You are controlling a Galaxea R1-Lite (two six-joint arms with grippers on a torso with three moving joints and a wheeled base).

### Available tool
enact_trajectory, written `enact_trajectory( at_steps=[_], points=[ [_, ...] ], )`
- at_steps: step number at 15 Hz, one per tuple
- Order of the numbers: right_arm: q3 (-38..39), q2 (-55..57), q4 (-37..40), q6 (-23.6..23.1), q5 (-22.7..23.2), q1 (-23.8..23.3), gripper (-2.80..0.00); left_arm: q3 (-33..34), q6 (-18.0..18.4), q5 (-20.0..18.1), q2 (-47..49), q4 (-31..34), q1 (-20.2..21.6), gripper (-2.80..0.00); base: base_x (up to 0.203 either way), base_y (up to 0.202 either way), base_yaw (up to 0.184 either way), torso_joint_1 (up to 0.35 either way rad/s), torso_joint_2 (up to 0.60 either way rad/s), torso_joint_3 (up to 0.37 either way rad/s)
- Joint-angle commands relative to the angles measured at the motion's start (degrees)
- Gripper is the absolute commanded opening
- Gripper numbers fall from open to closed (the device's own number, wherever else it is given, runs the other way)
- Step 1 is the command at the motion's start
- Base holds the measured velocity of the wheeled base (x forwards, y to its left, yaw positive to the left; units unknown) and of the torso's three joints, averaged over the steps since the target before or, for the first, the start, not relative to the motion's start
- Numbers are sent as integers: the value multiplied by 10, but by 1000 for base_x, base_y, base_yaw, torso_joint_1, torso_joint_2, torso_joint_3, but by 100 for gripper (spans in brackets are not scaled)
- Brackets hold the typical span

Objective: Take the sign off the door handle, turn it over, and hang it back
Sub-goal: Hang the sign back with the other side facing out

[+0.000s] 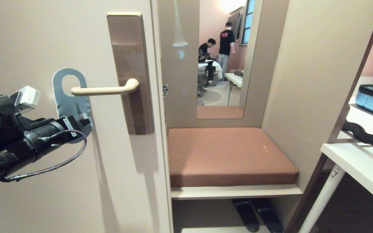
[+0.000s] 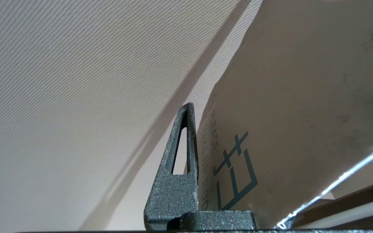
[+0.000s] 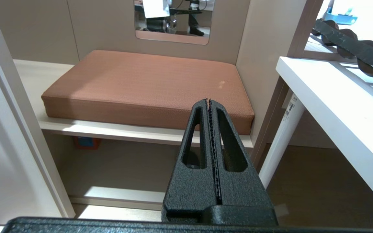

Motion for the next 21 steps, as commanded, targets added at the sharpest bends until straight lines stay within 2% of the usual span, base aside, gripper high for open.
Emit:
enact_trajectory(
  at_steps=[1,7,17,21],
  points=[
    [0,0,0,0,0,0,-280,-2,1,1,-5,-2,-13,-280,0,0,0,0,0,0],
    [0,0,0,-1,0,1,-280,3,1,45,-11,-2,-57,-280,0,0,0,0,0,0],
    [0,0,0,0,0,0,-280,26,1,60,-20,-2,-72,-280,0,0,0,0,0,0],
    [0,0,0,0,0,1,-280,26,1,69,-19,-2,-93,-280,0,0,0,0,0,0]
  ],
)
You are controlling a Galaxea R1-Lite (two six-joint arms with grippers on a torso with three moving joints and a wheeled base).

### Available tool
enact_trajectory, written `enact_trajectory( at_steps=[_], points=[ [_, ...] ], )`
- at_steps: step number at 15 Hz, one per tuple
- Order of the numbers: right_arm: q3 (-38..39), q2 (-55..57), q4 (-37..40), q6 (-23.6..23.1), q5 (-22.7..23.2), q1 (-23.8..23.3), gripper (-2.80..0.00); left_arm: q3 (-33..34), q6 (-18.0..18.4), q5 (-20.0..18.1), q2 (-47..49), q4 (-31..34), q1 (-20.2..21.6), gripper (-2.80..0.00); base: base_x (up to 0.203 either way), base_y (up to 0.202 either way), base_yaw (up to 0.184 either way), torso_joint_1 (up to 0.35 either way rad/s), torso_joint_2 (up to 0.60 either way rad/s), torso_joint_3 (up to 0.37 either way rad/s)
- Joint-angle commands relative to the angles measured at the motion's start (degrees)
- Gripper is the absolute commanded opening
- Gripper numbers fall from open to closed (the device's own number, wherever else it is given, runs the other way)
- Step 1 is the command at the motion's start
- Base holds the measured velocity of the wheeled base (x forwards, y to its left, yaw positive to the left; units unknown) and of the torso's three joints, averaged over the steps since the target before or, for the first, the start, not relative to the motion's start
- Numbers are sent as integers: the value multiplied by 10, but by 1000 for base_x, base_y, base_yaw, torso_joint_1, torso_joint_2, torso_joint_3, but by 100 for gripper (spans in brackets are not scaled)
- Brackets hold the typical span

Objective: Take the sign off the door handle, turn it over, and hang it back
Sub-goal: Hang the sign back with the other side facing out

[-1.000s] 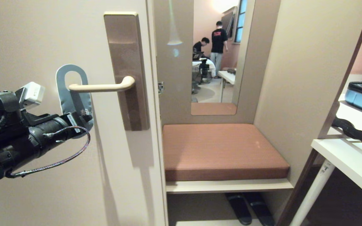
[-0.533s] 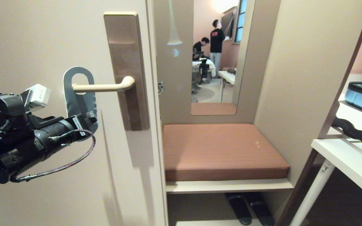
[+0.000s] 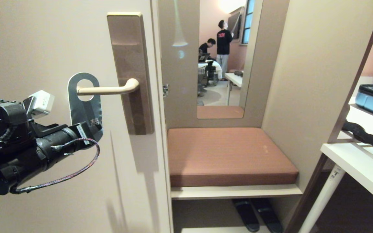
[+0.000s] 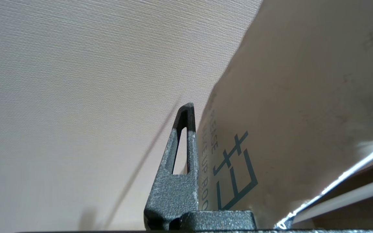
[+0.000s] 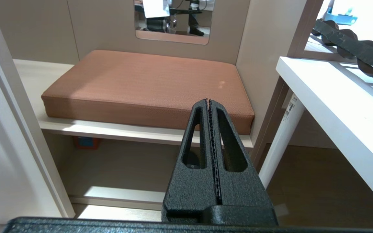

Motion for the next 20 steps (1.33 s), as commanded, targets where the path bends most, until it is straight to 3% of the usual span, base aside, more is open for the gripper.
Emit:
enact_trajectory(
  at_steps=[1,9,14,20],
  points=[
    [0,0,0,-1,0,0,-280,0,-1,9,1,-2,-15,-280,0,0,0,0,0,0],
    [0,0,0,0,0,0,-280,-1,-1,14,7,-3,-45,-280,0,0,0,0,0,0],
    [0,0,0,0,0,0,-280,-4,0,80,27,-3,-97,-280,0,0,0,0,0,0],
    [0,0,0,0,0,0,-280,-5,8,96,45,-35,-101,-280,0,0,0,0,0,0]
  ],
)
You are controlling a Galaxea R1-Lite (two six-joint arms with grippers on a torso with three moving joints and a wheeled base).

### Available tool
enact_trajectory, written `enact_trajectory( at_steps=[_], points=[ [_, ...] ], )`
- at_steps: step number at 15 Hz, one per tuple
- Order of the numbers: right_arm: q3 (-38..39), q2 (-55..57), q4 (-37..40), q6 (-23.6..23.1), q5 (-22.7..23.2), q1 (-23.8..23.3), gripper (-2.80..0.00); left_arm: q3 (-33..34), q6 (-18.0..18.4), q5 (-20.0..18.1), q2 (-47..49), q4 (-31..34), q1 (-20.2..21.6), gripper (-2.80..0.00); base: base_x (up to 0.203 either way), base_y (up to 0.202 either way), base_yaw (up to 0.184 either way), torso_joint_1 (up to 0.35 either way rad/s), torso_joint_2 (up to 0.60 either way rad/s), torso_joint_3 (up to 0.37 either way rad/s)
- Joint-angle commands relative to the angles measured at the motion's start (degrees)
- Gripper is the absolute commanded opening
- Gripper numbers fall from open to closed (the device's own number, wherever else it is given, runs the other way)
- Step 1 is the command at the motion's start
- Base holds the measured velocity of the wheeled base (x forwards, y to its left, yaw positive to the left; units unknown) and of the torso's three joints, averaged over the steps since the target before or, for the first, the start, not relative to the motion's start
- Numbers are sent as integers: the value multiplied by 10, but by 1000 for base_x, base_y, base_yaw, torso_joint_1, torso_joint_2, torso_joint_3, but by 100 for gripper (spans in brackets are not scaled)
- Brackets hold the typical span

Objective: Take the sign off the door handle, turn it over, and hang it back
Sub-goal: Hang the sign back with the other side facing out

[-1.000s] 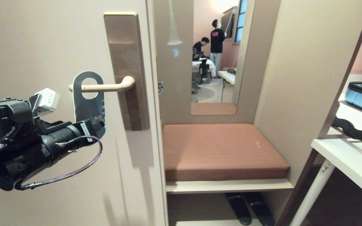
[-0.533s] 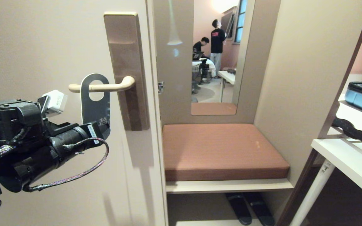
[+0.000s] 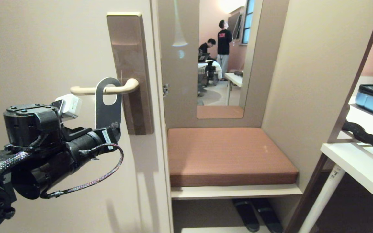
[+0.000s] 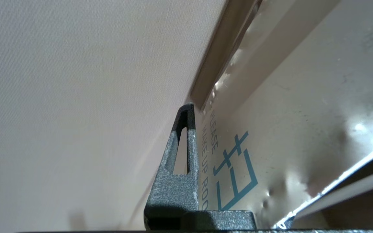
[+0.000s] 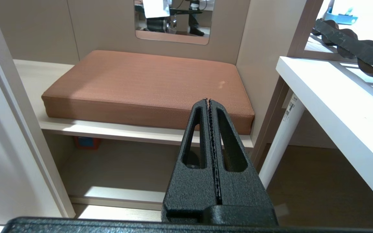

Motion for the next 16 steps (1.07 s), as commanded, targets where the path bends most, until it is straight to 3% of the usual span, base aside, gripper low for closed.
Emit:
enact_trajectory(
  at_steps=[1,16],
  points=[
    [0,0,0,0,0,0,-280,2,0,14,20,-27,-1,-280,0,0,0,0,0,0],
    [0,0,0,0,0,0,-280,7,0,33,53,-61,-44,-280,0,0,0,0,0,0]
  ],
)
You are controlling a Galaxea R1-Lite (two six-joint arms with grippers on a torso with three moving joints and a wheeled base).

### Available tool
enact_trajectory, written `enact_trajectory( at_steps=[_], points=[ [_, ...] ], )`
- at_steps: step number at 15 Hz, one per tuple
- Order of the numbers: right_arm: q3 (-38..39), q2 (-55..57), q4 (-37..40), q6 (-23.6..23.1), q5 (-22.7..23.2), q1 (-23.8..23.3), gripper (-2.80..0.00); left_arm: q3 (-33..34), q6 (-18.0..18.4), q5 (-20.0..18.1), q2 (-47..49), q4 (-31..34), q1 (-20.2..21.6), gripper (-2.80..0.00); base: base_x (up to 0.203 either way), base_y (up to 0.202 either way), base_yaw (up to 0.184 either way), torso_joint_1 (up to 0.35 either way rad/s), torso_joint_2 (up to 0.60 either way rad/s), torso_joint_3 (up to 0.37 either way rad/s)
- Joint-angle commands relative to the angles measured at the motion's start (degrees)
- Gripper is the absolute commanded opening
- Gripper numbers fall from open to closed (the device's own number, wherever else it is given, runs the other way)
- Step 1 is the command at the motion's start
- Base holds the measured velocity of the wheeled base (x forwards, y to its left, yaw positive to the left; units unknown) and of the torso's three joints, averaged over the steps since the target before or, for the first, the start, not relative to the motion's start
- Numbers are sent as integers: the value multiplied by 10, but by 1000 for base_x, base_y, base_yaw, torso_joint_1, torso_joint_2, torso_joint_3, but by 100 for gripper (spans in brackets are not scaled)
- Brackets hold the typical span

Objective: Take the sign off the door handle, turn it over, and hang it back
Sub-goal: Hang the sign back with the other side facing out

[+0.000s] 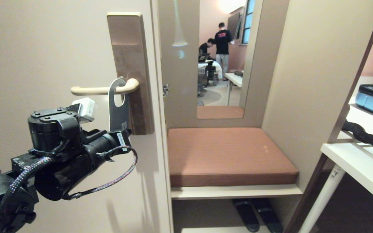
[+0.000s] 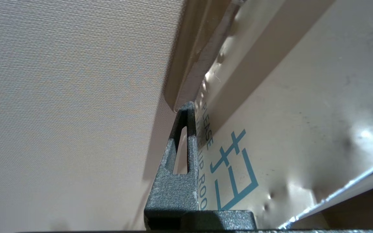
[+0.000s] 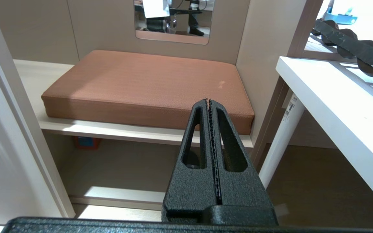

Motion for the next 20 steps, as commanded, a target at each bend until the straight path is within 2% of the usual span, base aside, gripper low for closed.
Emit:
enact_trajectory(
  at_steps=[1,13,14,17,20],
  points=[
    [0,0,0,0,0,1,-280,1,-1,3,10,-4,-4,-280,0,0,0,0,0,0],
    [0,0,0,-1,0,1,-280,0,-1,3,11,-4,-24,-280,0,0,0,0,0,0],
    [0,0,0,-1,0,0,-280,0,0,2,11,-4,-24,0,0,0,0,0,0,0],
    [0,0,0,0,0,0,-280,0,-1,2,9,-5,-25,0,0,0,0,0,0,0],
    [0,0,0,0,0,0,-280,1,-1,1,10,-33,-29,0,0,0,0,0,0,0]
  ],
)
